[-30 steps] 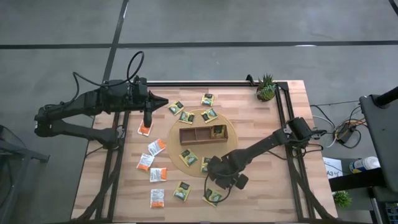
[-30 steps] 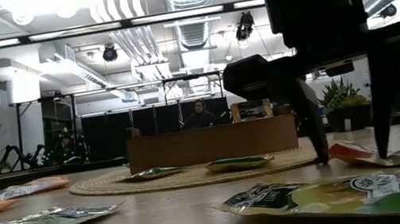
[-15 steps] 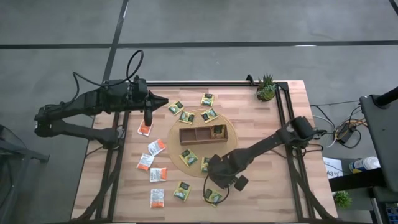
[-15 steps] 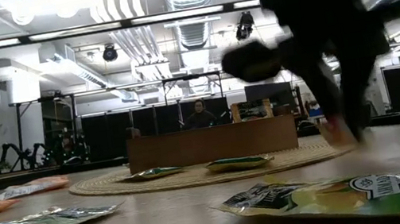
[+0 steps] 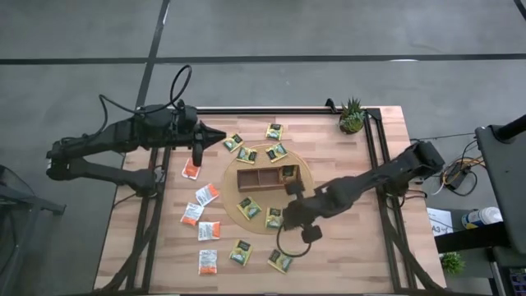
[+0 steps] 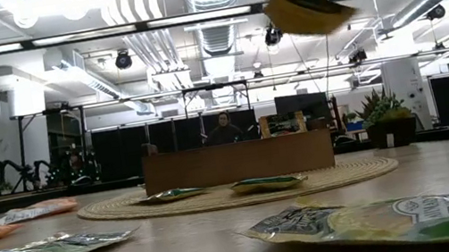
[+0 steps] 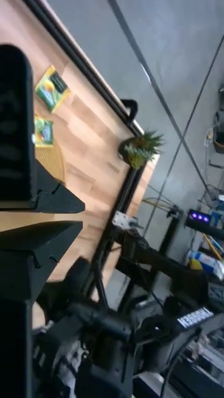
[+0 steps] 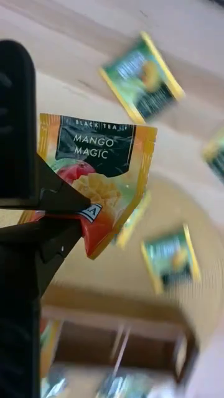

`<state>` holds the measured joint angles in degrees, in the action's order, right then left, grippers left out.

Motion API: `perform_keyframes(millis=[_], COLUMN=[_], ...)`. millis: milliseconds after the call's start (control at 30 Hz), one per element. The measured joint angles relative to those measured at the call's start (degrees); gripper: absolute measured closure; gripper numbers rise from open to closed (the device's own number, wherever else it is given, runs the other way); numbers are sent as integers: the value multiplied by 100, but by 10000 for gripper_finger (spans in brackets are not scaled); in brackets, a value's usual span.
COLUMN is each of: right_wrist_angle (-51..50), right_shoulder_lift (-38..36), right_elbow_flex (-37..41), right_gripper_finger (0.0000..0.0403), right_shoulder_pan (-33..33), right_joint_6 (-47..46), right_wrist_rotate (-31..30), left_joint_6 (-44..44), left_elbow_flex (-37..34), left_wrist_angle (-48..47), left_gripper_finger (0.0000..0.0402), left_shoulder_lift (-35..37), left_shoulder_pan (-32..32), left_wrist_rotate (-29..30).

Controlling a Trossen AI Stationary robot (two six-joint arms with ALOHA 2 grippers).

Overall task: Pick & Place Tea
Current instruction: Put the orange tea bag into the right section of the wooden organizer

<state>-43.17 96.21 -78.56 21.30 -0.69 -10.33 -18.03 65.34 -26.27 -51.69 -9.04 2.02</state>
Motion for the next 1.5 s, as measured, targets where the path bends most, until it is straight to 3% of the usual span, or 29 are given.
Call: perform_keyframes(millis=[200,367,600,833,1000,1167,1500], right_wrist_angle=[45,64,76,234,246,201,195], right_shoulder_lift=[-321,-458,-468,-466,-459,-461,-472], right_elbow_flex=[-2,-4,-92,-162,-311,-527,-1095], right_gripper_finger=[390,390,390,390,390,390,390], right_shoulder_pan=[-92,-179,-367,-562,-647,-692,-737], right_joint_6=[-1275,-2168,-3324,-3675,-3648,-3432,-1773], right_wrist_rotate=[-1318,-2784,-4154,-4587,-4688,-4951,-5714], left_joint_6=[-300,-485,-408,-341,171,630,1033], left_elbow_flex=[0,0,0,0,0,0,0], left_wrist_angle=[560,865,1199,1615,1920,1953,2137], left_gripper_finger=[376,376,376,376,376,376,376], left_shoulder_lift=[-158,-315,-593,-926,-1162,-1264,-1258], left_shoulder_pan=[0,0,0,0,0,0,0], left_wrist_rotate=[-443,-454,-454,-669,-1141,-1206,-1206])
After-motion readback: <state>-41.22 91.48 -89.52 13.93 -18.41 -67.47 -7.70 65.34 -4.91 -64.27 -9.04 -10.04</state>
